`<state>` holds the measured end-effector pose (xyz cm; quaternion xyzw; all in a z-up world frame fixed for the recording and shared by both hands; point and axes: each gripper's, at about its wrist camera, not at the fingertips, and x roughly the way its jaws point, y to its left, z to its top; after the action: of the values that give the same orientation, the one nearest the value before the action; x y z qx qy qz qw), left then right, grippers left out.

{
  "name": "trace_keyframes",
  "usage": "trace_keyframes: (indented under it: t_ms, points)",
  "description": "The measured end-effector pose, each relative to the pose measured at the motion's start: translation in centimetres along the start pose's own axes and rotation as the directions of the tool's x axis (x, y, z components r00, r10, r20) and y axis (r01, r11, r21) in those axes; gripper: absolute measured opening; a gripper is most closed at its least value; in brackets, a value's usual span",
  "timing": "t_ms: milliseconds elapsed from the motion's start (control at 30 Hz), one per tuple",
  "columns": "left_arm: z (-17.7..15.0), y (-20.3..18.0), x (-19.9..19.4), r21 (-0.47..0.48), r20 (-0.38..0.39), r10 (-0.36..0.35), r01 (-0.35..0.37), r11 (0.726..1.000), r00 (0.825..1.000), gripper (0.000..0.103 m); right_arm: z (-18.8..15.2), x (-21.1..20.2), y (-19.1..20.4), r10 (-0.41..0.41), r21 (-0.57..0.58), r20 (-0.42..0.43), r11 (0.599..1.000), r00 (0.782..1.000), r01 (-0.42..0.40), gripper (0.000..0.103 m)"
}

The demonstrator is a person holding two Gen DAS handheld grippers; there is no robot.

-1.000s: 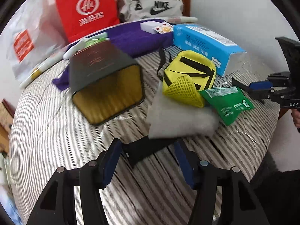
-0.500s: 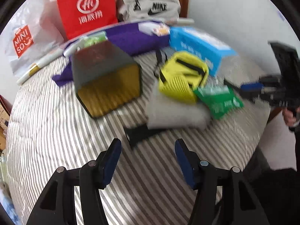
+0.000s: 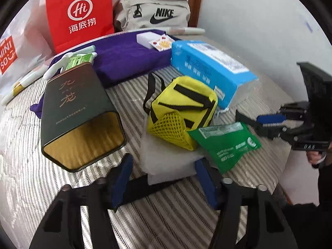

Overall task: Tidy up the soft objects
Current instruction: 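Move the left tool to the white mesh drawstring bag and close on it, then lift the mesh bag with the left tool while the right tool carries the black strap toward the towel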

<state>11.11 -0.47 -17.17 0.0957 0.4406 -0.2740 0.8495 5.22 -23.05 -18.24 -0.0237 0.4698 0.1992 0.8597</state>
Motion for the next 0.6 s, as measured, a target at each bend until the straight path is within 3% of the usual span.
trace_keyframes:
  t_ms: [33,100,367,600]
  points:
    - [-0.1,0.1,0.0,-0.010,-0.001,-0.016,0.016,1.000,1.000,0.023,0.0,0.0,0.0,0.002,0.002,0.002,1.000,1.000,-0.002,0.027]
    - [-0.3,0.1,-0.1,-0.025,-0.004,-0.014,0.014,1.000,1.000,0.008,-0.1,-0.1,-0.1,0.003,0.002,0.006,1.000,1.000,-0.003,0.027]
    - [-2.5,2.1,-4.4,-0.114,0.070,0.029,-0.021,0.993,0.997,0.005,-0.2,-0.6,0.1,0.009,-0.002,0.011,1.000,1.000,-0.009,0.027]
    - [-5.2,6.0,-7.7,-0.248,0.092,0.099,-0.073,0.966,0.991,0.006,-0.3,-0.8,0.0,0.004,0.003,0.015,1.000,1.000,-0.004,0.027]
